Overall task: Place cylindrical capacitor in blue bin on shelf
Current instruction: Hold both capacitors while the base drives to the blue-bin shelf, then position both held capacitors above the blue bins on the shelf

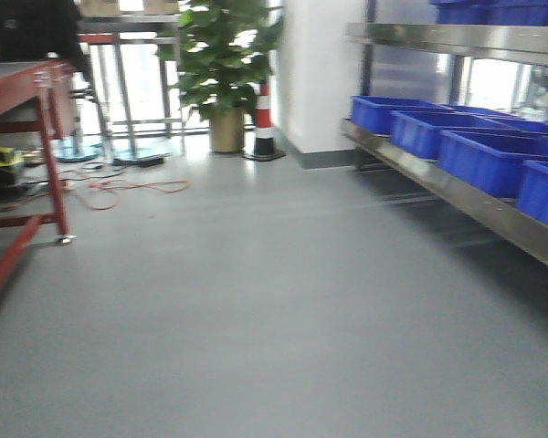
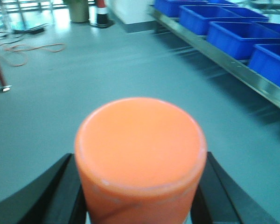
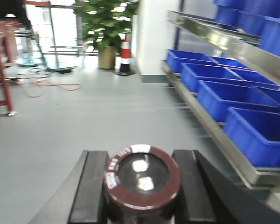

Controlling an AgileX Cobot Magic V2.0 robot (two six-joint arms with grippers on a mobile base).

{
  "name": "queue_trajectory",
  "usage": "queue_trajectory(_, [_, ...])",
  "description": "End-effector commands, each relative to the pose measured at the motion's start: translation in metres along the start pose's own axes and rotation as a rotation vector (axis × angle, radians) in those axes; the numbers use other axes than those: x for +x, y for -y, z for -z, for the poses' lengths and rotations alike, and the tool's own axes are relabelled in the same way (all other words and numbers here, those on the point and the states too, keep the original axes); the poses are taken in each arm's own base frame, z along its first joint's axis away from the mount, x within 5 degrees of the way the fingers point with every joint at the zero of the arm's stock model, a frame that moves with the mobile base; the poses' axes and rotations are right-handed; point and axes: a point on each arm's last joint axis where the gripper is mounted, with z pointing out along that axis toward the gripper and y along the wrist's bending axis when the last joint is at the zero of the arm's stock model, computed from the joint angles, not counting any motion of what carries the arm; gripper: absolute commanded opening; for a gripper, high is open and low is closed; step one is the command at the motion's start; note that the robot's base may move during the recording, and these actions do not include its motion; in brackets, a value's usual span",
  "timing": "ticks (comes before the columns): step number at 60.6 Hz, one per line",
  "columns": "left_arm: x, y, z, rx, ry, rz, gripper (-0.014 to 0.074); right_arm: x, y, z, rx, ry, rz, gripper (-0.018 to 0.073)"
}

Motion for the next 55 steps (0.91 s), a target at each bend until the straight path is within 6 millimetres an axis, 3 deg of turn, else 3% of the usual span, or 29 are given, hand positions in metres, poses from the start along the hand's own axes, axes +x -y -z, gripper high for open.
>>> queue_trajectory(1, [-0.0029,0.0010,0.0009,0.010,0.032,0.000,-0.0111,-0.0019,0.0003,0.0009,0.004,0.025,0.005,-0.0130])
queue_trajectory(55, [-0.0029,0.0010,0.0009,0.010,0.032,0.000,-0.0111,-0.0019,0.0003,0.0009,0.004,0.025,0.005,-0.0130])
